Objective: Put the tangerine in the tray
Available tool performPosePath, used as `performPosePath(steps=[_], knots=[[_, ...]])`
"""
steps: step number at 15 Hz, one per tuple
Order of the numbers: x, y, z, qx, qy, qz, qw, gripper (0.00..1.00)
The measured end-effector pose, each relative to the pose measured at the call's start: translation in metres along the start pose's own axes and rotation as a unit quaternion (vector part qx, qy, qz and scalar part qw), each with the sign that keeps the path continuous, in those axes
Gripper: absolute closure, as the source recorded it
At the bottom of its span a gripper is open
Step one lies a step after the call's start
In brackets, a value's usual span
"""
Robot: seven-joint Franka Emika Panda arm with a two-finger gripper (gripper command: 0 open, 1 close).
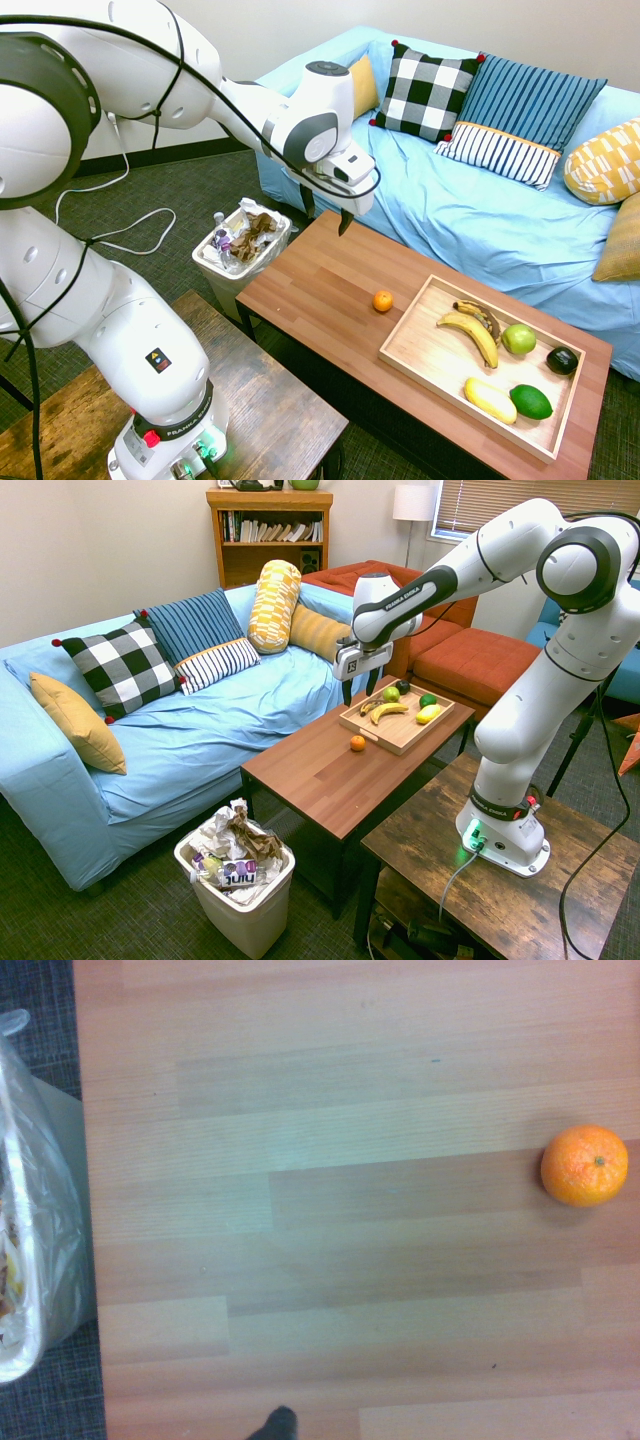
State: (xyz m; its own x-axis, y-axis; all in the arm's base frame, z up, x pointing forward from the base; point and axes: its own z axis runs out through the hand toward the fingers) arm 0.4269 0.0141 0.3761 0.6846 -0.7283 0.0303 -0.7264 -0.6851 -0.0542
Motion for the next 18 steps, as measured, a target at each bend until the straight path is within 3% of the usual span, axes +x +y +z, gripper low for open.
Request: performPosePath(steps=[3, 7, 12, 18], knots=[[0.004, 0.0, 0.005, -0.001, -0.002, 0.004, 1.0, 0.0], [0.041, 0.012, 0.036, 0.007, 0.009, 0.054, 0.998, 0.0], [0.083, 0.022, 0.107, -0.015, 0.026, 0.118, 0.993, 0.0], [0.13, 0.016, 0.191, -0.039, 0.006, 0.156, 0.987, 0.0]])
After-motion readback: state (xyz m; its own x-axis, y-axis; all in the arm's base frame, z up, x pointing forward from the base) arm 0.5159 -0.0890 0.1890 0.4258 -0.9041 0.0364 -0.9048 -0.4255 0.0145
